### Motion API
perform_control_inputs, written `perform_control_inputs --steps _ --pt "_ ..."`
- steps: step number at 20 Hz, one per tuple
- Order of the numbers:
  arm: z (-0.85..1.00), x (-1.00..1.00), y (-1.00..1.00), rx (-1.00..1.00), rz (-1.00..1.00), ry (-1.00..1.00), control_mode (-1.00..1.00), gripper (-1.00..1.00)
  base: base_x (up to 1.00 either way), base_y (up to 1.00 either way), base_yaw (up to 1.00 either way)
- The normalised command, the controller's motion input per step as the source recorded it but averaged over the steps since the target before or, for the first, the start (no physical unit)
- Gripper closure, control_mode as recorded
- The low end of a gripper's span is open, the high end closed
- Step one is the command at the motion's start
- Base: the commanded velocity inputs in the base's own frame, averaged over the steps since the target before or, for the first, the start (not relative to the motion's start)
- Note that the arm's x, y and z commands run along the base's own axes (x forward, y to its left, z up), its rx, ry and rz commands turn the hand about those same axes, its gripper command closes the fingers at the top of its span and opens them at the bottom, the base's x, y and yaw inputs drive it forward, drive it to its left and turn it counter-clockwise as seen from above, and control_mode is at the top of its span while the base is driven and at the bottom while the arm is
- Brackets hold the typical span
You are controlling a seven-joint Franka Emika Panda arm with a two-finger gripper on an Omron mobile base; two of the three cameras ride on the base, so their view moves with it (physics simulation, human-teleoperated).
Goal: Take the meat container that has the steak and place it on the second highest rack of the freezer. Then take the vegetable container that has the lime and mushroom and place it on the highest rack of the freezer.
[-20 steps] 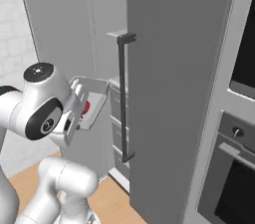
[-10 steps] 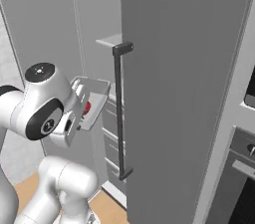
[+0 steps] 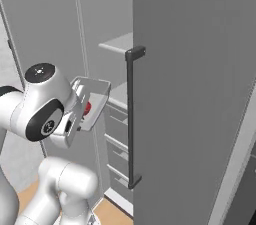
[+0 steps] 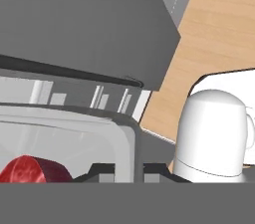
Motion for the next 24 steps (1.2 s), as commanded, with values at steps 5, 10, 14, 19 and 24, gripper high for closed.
perform_control_inputs --steps 5,10,14,19,24 --pt "0.0 0.0 0.0 0.0 0.0 0.0 1.0 1.0 0.44 0.31 -0.2" --pt "0.0 0.0 0.0 0.0 0.0 0.0 1.0 1.0 0.47 -0.01 -0.09" --pt "0.0 0.0 0.0 0.0 0.0 0.0 1.0 1.0 0.44 0.0 -0.08" --pt "0.0 0.0 0.0 0.0 0.0 0.0 1.0 1.0 0.38 0.15 -0.13" --pt "0.0 0.0 0.0 0.0 0.0 0.0 1.0 1.0 0.53 0.11 -0.15"
